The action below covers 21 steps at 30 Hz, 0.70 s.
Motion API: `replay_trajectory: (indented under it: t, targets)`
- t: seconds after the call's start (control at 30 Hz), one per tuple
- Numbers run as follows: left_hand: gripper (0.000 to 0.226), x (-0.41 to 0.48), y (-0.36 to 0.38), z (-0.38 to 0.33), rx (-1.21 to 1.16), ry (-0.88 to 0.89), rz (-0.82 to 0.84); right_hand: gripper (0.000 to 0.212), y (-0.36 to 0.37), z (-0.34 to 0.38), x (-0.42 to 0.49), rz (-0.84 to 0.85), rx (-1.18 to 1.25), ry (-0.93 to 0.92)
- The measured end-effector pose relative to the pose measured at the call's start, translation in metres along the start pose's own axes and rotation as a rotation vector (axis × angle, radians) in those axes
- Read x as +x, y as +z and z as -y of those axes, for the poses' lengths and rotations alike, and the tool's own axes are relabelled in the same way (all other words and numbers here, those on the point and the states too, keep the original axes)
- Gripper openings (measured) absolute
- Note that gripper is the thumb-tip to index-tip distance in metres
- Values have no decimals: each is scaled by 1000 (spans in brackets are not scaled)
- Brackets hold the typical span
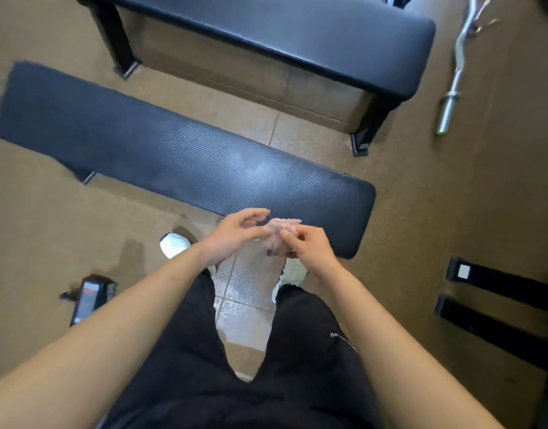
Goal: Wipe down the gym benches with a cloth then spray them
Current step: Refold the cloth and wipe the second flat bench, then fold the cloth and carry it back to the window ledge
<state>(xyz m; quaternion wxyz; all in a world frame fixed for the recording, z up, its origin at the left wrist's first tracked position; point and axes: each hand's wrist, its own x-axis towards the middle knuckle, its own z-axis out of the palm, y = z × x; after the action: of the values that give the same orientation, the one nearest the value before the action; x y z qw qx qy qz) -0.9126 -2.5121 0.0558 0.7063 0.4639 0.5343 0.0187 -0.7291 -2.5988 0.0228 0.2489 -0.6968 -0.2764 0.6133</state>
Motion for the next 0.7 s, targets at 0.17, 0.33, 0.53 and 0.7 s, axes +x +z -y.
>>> replay_trajectory:
  t: [0.17, 0.33, 0.53, 0.7]
  targets:
    - [22, -63, -63, -3, -30, 129, -60, 43, 50, 90, -17, 157, -211, -162]
    - [16, -104, -137, 7, -179, 143, -241, 19, 115, 167, -16, 186, -356, -261]
    - [28, -151, -250, 12, -210, 227, -372, 15, 209, 249, 2, 100, -509, -337]
    - [30, -176, -340, 19, -256, 253, -430, 23, 284, 313, 16, 69, -623, -438]
